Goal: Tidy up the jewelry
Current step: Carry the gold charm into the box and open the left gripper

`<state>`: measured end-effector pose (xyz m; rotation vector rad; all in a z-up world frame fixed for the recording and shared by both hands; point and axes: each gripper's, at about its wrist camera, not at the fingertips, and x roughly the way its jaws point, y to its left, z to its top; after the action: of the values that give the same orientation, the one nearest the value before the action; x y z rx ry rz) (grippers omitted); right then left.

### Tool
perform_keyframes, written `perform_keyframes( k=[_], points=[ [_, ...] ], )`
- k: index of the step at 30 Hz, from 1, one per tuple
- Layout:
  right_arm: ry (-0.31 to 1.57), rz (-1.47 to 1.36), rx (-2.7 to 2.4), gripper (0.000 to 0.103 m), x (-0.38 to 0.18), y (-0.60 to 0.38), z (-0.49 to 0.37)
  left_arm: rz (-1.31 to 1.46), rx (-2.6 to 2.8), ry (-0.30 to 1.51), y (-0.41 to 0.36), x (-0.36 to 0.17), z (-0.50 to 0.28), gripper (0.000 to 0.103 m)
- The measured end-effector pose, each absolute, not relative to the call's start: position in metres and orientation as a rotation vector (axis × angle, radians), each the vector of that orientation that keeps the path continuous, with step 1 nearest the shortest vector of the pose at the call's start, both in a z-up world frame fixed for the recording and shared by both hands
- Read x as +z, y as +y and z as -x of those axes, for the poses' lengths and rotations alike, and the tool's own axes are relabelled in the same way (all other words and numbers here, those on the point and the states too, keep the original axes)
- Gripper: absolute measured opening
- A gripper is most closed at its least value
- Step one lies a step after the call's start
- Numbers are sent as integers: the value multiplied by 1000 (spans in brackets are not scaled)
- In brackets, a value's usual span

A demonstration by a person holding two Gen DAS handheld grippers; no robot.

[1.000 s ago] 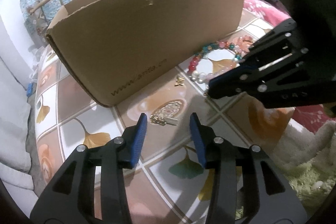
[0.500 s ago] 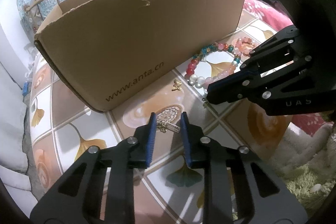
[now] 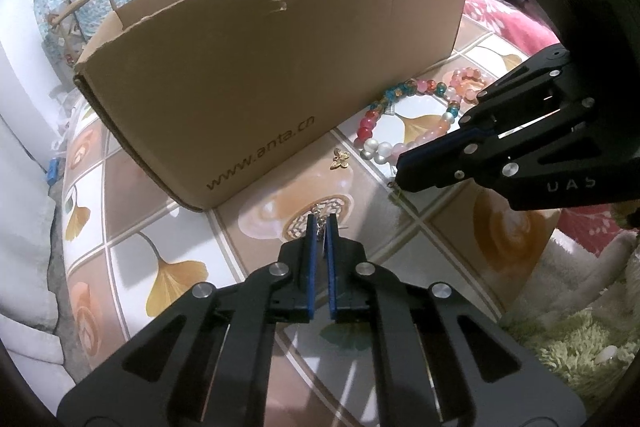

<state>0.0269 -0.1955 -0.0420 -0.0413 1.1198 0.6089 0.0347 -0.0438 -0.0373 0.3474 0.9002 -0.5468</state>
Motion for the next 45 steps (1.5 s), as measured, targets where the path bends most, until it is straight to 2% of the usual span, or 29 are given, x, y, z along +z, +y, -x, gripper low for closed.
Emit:
perform_keyframes(
  k=[20, 29, 35, 39, 45],
  points=[
    [1027, 18, 602, 3, 3, -204, -4, -330, -536, 782, -36, 2, -16, 3],
    [834, -6, 675, 3, 79, -217, -7, -305, -574, 572, -38, 75, -18, 4],
    [704, 10, 725, 3, 127, -223, -40, -320, -589, 442, -47, 118, -50, 4],
    [764, -1, 748, 3, 129, -224, -89, -309, -604, 516, -51, 120, -97, 3],
    [1036, -2, 760, 3, 87, -205, -170, -271, -666, 773, -58, 92, -160, 4]
  ],
)
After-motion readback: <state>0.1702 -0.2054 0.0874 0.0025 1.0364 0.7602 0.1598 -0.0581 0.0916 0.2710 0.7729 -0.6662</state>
